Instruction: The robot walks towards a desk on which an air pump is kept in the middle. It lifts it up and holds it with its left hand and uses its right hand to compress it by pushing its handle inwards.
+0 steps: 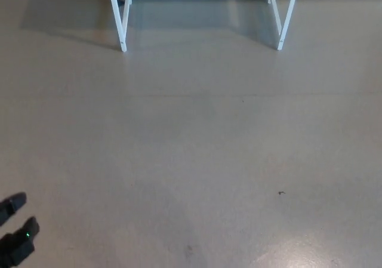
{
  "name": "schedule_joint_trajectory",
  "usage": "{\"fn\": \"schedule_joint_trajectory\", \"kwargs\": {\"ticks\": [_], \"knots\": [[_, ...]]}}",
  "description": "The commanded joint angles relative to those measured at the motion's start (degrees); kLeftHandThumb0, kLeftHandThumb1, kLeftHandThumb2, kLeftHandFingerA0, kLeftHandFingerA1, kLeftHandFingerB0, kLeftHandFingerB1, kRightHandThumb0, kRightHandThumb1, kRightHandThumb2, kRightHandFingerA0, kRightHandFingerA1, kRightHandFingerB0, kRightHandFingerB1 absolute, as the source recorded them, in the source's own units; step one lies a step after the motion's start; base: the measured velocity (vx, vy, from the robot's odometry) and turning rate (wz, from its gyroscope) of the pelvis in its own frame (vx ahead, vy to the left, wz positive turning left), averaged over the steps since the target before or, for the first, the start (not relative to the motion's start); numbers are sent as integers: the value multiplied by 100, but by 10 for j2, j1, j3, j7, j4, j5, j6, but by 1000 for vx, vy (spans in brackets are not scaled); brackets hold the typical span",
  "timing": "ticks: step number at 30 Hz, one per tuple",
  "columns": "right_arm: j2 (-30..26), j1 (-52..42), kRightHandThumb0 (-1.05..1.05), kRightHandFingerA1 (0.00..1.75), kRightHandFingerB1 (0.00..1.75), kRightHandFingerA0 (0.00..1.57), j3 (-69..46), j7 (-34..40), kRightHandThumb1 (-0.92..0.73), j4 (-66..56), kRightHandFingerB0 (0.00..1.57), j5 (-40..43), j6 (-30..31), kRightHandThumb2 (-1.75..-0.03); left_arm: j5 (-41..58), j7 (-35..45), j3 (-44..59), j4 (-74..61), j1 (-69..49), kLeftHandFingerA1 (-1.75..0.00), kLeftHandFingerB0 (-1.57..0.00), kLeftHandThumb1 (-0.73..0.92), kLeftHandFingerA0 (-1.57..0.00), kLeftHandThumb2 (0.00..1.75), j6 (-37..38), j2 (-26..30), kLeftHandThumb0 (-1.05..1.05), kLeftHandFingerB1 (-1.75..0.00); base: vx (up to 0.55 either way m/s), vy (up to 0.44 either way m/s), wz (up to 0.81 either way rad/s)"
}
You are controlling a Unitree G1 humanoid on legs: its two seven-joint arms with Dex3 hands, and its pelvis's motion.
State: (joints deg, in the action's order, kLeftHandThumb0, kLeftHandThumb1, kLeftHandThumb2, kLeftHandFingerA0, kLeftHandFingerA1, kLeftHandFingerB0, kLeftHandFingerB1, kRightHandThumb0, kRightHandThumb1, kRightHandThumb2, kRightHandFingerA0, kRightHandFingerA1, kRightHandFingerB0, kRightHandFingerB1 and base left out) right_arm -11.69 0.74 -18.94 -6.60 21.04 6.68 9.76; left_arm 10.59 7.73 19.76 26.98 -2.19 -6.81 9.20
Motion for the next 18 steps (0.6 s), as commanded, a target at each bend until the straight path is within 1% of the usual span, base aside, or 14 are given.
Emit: {"fn": "schedule_joint_trajectory", "kwargs": {"ticks": [1, 3, 4, 6, 9, 14, 15, 18], "knots": [[-9, 0, 5, 51, 38, 34, -35, -28, -87, -31, 13, 70, 77, -67, 71, 11, 34, -41, 3, -39, -37, 74, -48, 62, -76, -7, -15, -35, 51, -14, 15], [-8, -5, 5, 51, 38, 35, -36, -28, -88, -37, 15, 68, 81, -67, 66, 8, 34, -47, -2, -39, -38, 76, -49, 62, -79, -9, -14, -35, 40, -14, 31], [-7, -7, 5, 51, 38, 35, -36, -28, -88, -39, 15, 67, 83, -67, 65, 7, 34, -49, -3, -39, -38, 76, -49, 62, -79, -10, -14, -35, 42, 15, -15], [-6, -18, 5, 52, 38, 34, -38, -30, -85, -52, 13, 71, 91, -66, 68, 18, 33, -52, -13, -38, -35, 77, -44, 63, -77, -10, -15, -34, 30, 23, -3], [-2, -47, 4, 52, 38, 35, -40, -30, -84, -71, 14, 74, 100, -66, 63, 24, 27, -56, -37, -39, -37, 74, -46, 62, -71, -12, -14, -35, 105, 143, -12], [3, -89, 5, 52, 38, 36, -36, -35, -85, -90, 15, 73, 102, -66, 61, 31, 21, -67, -77, -39, -36, 74, -48, 62, -66, -15, -15, -35, 231, 289, -22], [5, -104, 5, 52, 38, 35, -36, -37, -84, -96, 14, 73, 102, -66, 60, 33, 20, -71, -91, -38, -35, 75, -44, 62, -65, -15, -15, -34, 309, 331, 13], [9, -137, 5, 51, 37, 35, -34, -44, -87, -107, 14, 76, 103, -67, 60, 34, 17, -83, -122, -37, -36, 73, -44, 61, -72, -17, -15, -34, 255, 232, 6]]}}
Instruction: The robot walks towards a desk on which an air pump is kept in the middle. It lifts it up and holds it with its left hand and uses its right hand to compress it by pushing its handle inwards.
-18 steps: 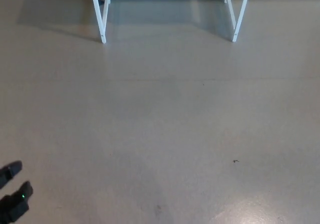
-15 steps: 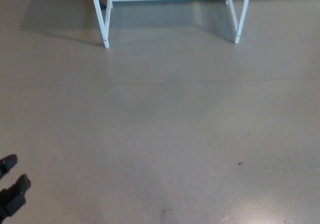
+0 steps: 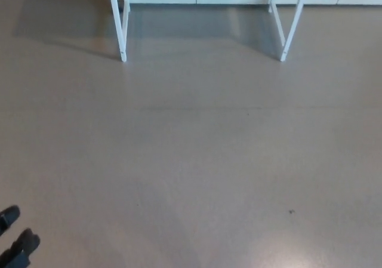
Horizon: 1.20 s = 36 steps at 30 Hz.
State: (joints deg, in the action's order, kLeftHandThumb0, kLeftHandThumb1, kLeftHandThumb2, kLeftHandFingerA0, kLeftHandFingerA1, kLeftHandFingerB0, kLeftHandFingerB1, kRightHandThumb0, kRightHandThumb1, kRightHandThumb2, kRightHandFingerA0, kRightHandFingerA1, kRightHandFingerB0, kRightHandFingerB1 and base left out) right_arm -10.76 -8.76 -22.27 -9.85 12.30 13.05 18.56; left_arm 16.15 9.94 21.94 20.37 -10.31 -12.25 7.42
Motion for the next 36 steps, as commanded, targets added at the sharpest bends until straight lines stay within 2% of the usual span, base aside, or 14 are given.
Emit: {"fn": "schedule_joint_trajectory", "kwargs": {"ticks": [1, 8, 15, 18, 19, 27, 36], "knots": [[0, -58, 3, 50, 37, 34, 2, -15, -89, -26, 14, 11, 14, -66, 5, 9, -7, -23, -54, -38, -37, 75, -45, 62, -18, -4, -16, -34, 273, 144, 3], [0, -97, 5, 49, 36, 32, 2, -25, -86, -34, 11, 20, 11, -67, -2, 24, -26, -35, -95, -36, -34, 82, -42, 62, -5, 0, -17, -33, 266, -18, 10], [-5, -106, 3, 50, 37, 34, 4, -34, -85, -27, 12, 19, 1, -67, 0, 17, -29, -36, -98, -36, -37, 78, -44, 62, -10, -1, -18, -34, 337, -184, 14], [-9, -108, 7, 49, 36, 31, 5, -37, -89, -24, 12, 17, 2, -67, -4, 19, -32, -32, -103, -37, -35, 77, -44, 63, -7, 1, -16, -34, 298, -110, 1], [-10, -108, 5, 49, 37, 30, 6, -39, -89, -21, 12, 17, -1, -67, -8, 20, -36, -30, -105, -36, -35, 83, -43, 63, -1, 2, -17, -33, 331, -44, -3], [-12, -114, 6, 51, 37, 33, 8, -45, -89, -17, 12, 17, -9, -67, -14, 13, -43, -30, -110, -38, -35, 78, -46, 63, 5, 2, -16, -34, 386, 94, -17], [-16, -126, 3, 50, 38, 33, 14, -49, -87, -25, 14, 12, -10, -66, -16, 27, -52, -4, -113, -37, -34, 84, -44, 64, 28, 8, -17, -33, 450, 36, -1]]}}
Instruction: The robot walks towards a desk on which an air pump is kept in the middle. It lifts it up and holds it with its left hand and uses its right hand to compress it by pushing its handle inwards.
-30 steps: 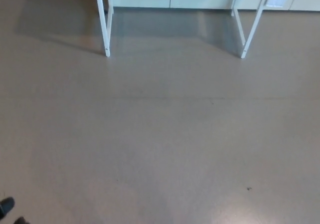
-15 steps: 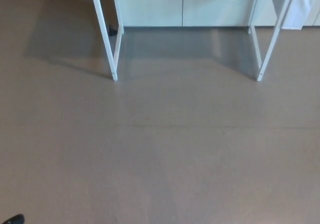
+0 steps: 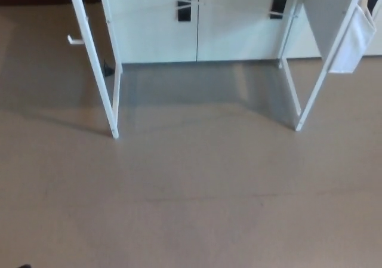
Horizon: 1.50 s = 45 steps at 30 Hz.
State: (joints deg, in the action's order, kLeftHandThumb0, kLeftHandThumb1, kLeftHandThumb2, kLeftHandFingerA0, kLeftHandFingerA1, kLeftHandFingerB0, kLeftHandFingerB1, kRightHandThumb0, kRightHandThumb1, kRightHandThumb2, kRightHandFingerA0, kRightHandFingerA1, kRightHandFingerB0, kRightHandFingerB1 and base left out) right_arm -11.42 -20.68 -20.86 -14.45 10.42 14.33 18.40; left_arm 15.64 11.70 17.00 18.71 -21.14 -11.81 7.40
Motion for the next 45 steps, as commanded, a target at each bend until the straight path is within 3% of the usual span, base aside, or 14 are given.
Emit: {"fn": "schedule_joint_trajectory", "kwargs": {"ticks": [1, 14, 28, 45], "knots": [[-9, -7, 3, 50, 38, 33, 0, -3, -87, -6, 14, -1, -7, -66, -10, 11, -3, 13, -5, -37, -34, 84, -44, 64, 24, 9, -17, -33, 277, -42, 21], [-11, -13, 3, 51, 39, 34, 3, -6, -81, 9, 16, -6, -25, -65, -14, 21, -8, 22, -16, -37, -32, 79, -44, 63, 40, 11, -18, -33, 472, -145, 16], [-11, -6, 2, 52, 41, 34, 3, -8, -79, 12, 19, -4, -27, -63, -13, 23, -4, 20, -7, -37, -32, 81, -42, 65, 34, 11, -18, -33, 439, 116, -15], [-3, -11, 2, 53, 39, 36, 3, 1, -79, 23, 18, -6, -32, -64, -22, 34, -19, 28, 0, -38, -32, 80, -47, 64, 33, 26, -18, -33, 160, -96, 7]]}}
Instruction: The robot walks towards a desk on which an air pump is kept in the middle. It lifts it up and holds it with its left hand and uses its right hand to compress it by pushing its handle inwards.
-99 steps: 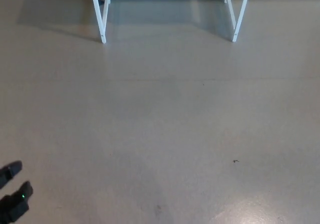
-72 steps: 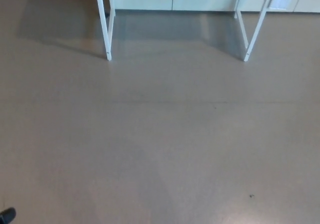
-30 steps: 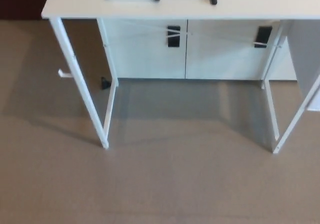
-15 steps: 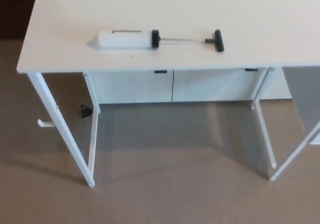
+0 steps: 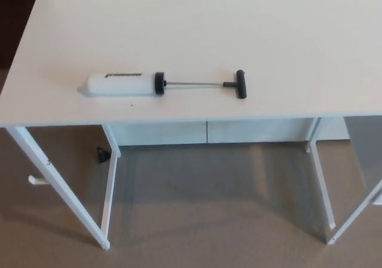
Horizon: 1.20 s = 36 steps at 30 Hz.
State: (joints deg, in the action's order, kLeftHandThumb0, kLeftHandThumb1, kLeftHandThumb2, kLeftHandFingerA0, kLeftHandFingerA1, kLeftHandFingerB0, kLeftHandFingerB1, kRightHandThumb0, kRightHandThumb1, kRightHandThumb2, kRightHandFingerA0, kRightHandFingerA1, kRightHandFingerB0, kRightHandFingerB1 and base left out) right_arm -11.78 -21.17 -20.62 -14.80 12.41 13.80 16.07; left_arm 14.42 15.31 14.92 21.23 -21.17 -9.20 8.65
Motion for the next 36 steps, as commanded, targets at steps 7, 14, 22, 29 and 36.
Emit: {"fn": "schedule_joint_trajectory", "kwargs": {"ticks": [7, 14, 22, 29, 36], "knots": [[-2, 9, -1, 59, 50, 34, 2, 27, -52, 38, 17, -16, -9, -89, -1, -1, 7, 4, -1, -38, -32, 81, -45, 65, 1, 11, -18, -33, 118, 85, -1], [-3, 10, -1, 54, 40, 42, 3, 30, -75, 45, 21, -18, -14, -63, -6, -7, 4, 1, -1, -38, -33, 78, -47, 63, -4, 10, -18, -34, 173, 166, 3], [1, 2, 0, 53, 40, 40, -2, 23, -79, 30, 22, -6, -12, -64, -3, 1, 4, 11, 4, -38, -34, 81, -47, 64, 6, 12, -17, -34, 157, -67, 14], [-5, 15, -2, 52, 40, 41, 0, 26, -75, 61, 23, -14, -23, -62, -11, -4, 0, 7, 7, -38, -34, 77, -47, 63, 6, 13, -19, -34, 166, -169, -5], [-3, 5, -2, 53, 42, 40, -1, 29, -74, 34, 24, -11, -11, -62, -12, -9, -1, 3, 8, -38, -38, 77, -47, 62, 1, 12, -18, -35, 15, 84, -3]]}}
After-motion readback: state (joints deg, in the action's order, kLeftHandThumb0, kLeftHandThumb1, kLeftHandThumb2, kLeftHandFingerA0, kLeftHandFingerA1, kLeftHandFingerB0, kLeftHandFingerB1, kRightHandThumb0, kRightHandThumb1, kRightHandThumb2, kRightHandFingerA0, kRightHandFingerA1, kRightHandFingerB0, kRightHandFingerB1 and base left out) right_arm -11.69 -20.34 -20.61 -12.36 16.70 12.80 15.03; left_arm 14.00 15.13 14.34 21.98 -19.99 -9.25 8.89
